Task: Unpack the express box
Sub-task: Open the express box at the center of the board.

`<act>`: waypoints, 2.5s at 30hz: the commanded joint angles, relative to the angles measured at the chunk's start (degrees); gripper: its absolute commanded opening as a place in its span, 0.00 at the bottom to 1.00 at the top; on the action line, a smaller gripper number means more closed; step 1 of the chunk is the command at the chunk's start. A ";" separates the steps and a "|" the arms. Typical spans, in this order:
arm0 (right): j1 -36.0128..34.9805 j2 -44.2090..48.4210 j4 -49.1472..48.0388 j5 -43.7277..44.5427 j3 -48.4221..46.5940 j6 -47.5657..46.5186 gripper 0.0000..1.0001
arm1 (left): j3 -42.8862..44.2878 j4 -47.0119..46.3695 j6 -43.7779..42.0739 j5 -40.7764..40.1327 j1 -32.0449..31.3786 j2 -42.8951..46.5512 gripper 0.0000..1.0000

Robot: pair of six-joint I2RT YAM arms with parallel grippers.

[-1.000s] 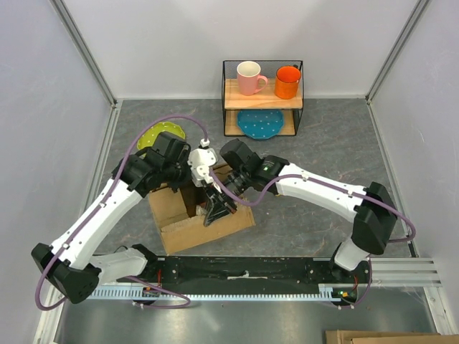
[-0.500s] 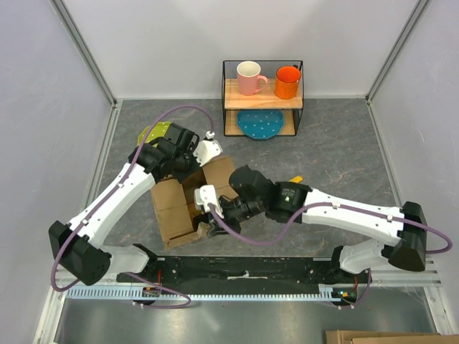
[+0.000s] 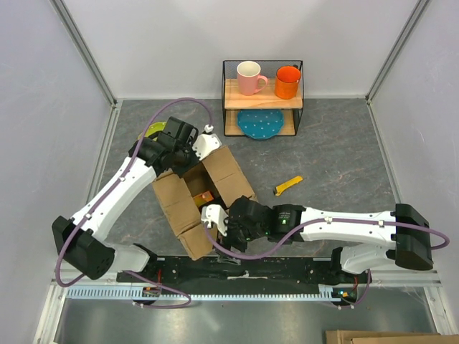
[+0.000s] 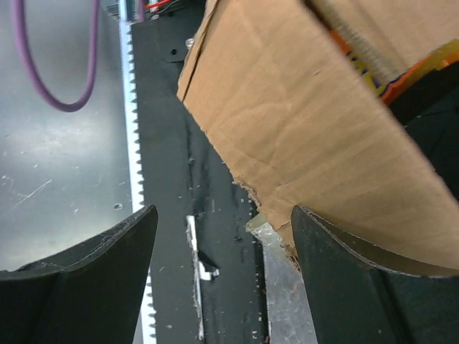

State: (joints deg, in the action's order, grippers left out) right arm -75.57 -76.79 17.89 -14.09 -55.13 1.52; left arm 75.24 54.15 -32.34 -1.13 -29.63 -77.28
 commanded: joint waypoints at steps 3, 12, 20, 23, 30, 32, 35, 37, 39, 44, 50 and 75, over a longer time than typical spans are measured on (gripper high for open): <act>5.51 1.72 -6.89 5.56 0.37 2.43 0.88 | 1.31 2.53 3.68 0.86 -0.78 8.18 0.02; 8.25 3.33 -33.59 15.04 13.89 20.26 0.73 | -0.62 4.30 5.27 10.43 -1.93 20.31 0.02; 3.25 6.65 -35.38 23.32 10.86 20.73 0.49 | -9.41 1.31 2.81 8.95 -2.01 26.56 0.02; 0.70 7.45 -33.11 25.85 6.12 17.04 0.53 | -10.82 0.96 2.45 7.28 -2.10 26.21 0.02; -7.74 2.10 -22.38 51.14 -4.71 7.65 0.98 | -10.03 1.83 4.48 5.26 -2.71 23.49 0.02; -10.81 -1.93 -18.53 64.01 -9.00 5.70 0.98 | -9.68 2.19 4.74 4.90 -2.80 22.87 0.02; -12.75 -9.39 -12.29 77.32 -15.06 2.10 0.98 | -9.33 2.71 5.27 4.91 -2.89 21.91 0.02; -13.81 -12.66 -10.86 81.31 -17.10 -1.06 0.98 | -9.15 2.89 5.62 4.73 -3.07 21.73 0.02; -15.92 -17.58 -7.36 88.21 -20.27 -3.08 0.98 | -9.06 2.89 5.71 4.29 -3.07 21.73 0.02; -19.26 -28.40 -0.23 103.99 -26.34 -7.23 0.98 | -9.15 3.07 5.88 3.59 -3.07 21.55 0.02; -19.79 -24.82 3.03 105.93 -25.64 -1.96 0.98 | -9.41 3.33 5.62 3.76 -3.07 21.99 0.02; -19.61 -17.25 2.85 99.26 -22.73 3.74 0.98 | -10.46 3.77 5.62 4.64 -3.07 22.61 0.02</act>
State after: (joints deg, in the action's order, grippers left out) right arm -93.71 -91.90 20.34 84.82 -74.04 2.17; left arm 64.42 58.67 -28.95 1.87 -32.71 -55.11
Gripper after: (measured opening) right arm 0.982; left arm 0.072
